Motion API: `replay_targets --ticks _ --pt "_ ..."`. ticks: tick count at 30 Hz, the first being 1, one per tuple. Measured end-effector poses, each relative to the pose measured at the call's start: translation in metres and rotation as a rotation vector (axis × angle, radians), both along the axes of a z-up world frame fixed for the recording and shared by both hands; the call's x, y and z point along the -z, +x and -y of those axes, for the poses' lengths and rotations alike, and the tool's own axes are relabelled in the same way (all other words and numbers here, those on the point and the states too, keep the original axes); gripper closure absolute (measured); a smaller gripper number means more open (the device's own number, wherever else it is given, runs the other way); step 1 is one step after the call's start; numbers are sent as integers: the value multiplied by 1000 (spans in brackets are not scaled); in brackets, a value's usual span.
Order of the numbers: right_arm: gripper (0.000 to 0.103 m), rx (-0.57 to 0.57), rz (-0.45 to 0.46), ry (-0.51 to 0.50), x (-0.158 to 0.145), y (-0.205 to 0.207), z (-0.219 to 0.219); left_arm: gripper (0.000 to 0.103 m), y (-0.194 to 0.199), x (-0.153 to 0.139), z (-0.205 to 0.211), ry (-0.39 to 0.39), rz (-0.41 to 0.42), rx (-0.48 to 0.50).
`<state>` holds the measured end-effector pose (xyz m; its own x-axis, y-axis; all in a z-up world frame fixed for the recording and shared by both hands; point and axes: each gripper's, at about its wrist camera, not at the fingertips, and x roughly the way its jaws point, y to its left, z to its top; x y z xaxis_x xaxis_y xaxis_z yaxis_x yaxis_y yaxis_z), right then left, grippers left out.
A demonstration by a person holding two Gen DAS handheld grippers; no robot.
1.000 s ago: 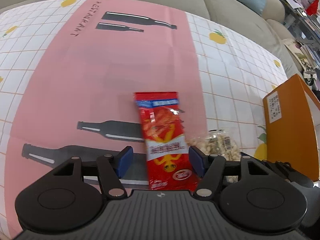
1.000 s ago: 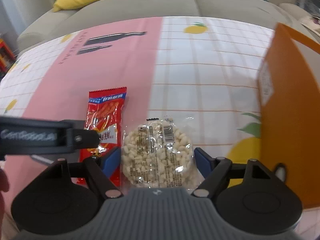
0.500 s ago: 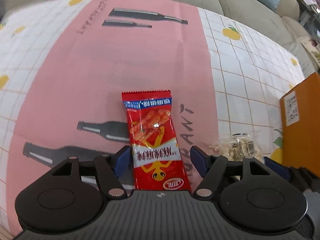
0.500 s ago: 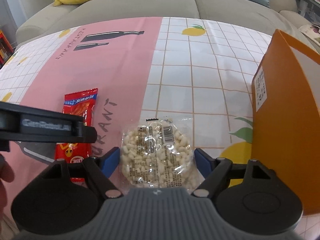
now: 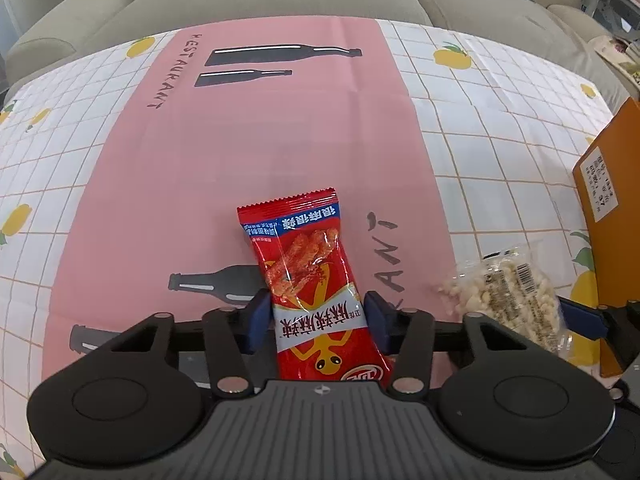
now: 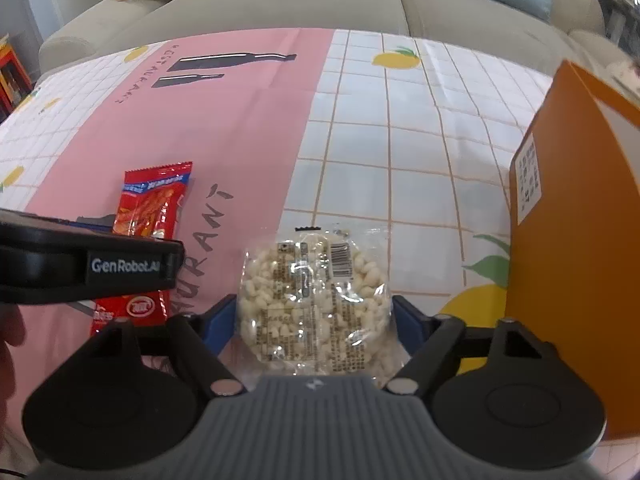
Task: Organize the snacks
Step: 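Lift the red packet with the left tool while the right carries the rice-cracker packet over the box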
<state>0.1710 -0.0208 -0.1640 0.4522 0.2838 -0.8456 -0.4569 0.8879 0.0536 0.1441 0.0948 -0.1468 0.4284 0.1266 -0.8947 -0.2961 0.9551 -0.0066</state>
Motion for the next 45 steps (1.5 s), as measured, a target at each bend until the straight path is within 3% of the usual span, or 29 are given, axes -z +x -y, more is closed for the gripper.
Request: replay_targets --ticks 11,20,28,36,45 --pt "26 -24 -16 0 -7 -10 -4 67 -29 -7 -11 -158 47 -46" --pt "26 -39 -4 11 -24 -29 3 69 -51 -29 -9 -223 74 -54" --pt "26 -45 56 54 -59 -44 21 69 -65 -70 -2 -273 168 -47" --pt "26 -38 127 106 -100 -55 53 69 -65 -116 22 -305 267 10" --pt "26 -12 197 118 -151 -43 115 69 -38 -158 74 -333 338 173"
